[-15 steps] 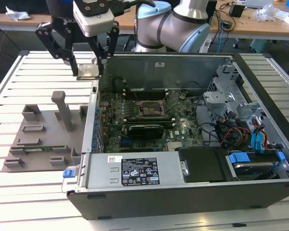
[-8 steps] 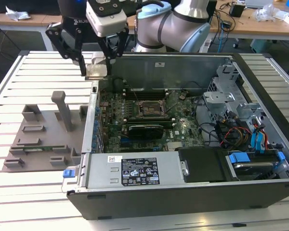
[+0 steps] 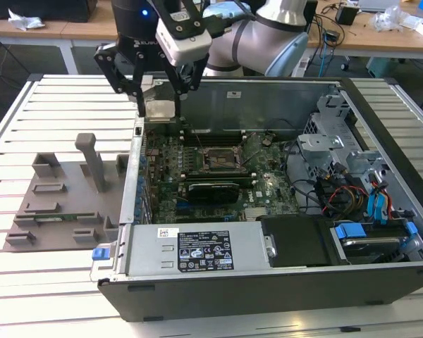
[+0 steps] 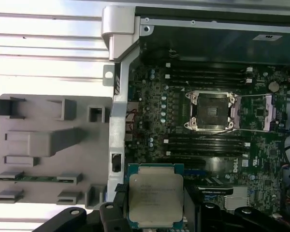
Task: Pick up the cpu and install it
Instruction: 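Pick up the cpu and move it towards the insertion slot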
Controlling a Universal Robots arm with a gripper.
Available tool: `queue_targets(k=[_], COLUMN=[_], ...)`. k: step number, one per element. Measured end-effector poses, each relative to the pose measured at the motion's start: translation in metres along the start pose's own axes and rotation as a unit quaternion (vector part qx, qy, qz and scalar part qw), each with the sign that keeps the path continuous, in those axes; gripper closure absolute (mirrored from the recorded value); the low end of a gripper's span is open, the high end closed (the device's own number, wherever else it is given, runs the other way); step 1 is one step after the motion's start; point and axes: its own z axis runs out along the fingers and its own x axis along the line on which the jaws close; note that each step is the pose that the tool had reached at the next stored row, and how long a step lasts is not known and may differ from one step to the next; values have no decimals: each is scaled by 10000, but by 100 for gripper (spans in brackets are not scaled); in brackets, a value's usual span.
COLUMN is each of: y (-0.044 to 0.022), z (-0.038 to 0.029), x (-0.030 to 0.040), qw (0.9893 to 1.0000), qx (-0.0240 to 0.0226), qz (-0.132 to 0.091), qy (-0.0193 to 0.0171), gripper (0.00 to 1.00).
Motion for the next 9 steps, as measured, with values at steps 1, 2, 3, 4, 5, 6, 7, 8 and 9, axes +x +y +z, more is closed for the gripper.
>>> queue_targets(k=[1,2,3,4,5,6,7,8,9], y=[19,29,46,65,75,84,93,99,104], z=[24,35,54,74,84,94,106,114,120], x=[-43,-68,-118,-175,-205,-235,-269,-291,-311], qw=[10000,10000,10000,10000,10000,10000,10000,10000,10000], qx=[2,2,2,3,4,5,4,4,5], qz=[0,0,1,1,0,0,0,0,0], qy=[4,6,9,12,14,16,17,17,18], gripper=[45,45,45,45,45,45,45,45,45])
